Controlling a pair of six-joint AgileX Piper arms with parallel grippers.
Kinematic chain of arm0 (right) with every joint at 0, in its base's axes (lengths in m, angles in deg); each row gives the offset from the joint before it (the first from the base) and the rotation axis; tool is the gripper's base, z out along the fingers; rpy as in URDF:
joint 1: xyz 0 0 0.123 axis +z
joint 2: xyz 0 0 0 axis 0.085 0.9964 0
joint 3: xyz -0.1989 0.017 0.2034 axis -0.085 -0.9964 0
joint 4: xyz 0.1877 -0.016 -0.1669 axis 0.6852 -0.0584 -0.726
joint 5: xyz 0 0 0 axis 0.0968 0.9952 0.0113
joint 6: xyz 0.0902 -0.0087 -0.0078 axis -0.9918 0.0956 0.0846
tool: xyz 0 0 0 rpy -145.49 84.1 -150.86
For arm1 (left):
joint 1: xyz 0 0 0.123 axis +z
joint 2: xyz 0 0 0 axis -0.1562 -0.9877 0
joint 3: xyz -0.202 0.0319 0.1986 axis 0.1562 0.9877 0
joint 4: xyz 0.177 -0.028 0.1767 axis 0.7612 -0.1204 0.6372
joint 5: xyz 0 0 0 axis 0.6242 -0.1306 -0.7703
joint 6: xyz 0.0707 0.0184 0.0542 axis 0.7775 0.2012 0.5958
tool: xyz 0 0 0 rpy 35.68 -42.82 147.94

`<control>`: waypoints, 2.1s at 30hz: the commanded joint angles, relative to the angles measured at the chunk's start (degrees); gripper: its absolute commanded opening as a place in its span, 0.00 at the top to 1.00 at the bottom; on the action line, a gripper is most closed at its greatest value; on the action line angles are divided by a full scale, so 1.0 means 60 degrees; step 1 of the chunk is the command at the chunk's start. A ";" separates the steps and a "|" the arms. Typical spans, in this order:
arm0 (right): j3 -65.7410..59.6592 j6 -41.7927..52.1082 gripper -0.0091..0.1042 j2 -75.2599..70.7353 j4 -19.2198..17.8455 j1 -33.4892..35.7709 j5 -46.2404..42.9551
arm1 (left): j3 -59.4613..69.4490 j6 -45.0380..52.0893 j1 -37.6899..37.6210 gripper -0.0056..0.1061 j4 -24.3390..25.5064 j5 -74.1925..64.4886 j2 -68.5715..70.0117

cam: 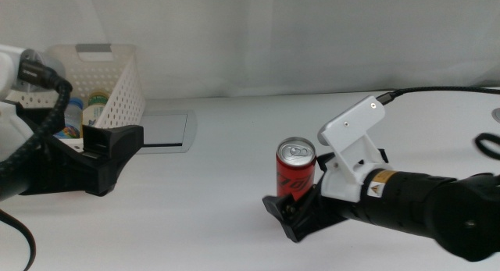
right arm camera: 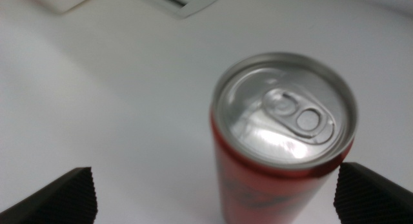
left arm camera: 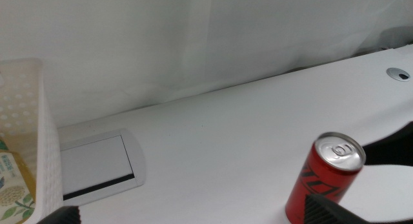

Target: Use arms to grab the bottles and put them into the dustbin to the left of the table.

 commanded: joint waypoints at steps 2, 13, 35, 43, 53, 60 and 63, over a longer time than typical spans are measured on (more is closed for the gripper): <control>-0.0071 0.0238 0.01 -0.0716 -0.0038 -0.0182 0.1422 | 0.0044 -0.0008 -0.0067 0.15 -0.0089 0.0024 0.0034; -0.0071 0.0136 0.01 -0.3312 -0.1909 -0.3608 0.5053 | 0.0044 -0.0008 -0.0067 0.15 -0.0089 0.0043 0.0034; 0.0171 -0.0266 0.01 -0.5284 -0.2684 -0.6910 0.6463 | 0.2448 0.3876 -0.0680 0.15 -0.3624 0.3607 0.0034; 0.0171 -0.0266 0.01 -0.5284 -0.2684 -0.6910 0.6296 | 0.3828 0.3821 -0.3730 0.15 -0.3777 0.7008 -0.1034; 0.0171 -0.0404 0.01 -0.5284 -0.2662 -0.6910 0.6047 | 0.3854 0.2438 -0.4290 0.15 -0.3775 1.0971 -0.5487; 0.0171 -0.0501 0.01 -0.5284 -0.2662 -0.6910 0.5824 | 0.3816 0.0753 -0.4290 0.15 -0.2750 1.3384 -0.7805; 0.0171 -0.0501 0.01 -0.5284 -0.2662 -0.6910 0.5825 | 0.3330 0.0246 -0.4290 0.15 -0.2268 1.3564 -0.8739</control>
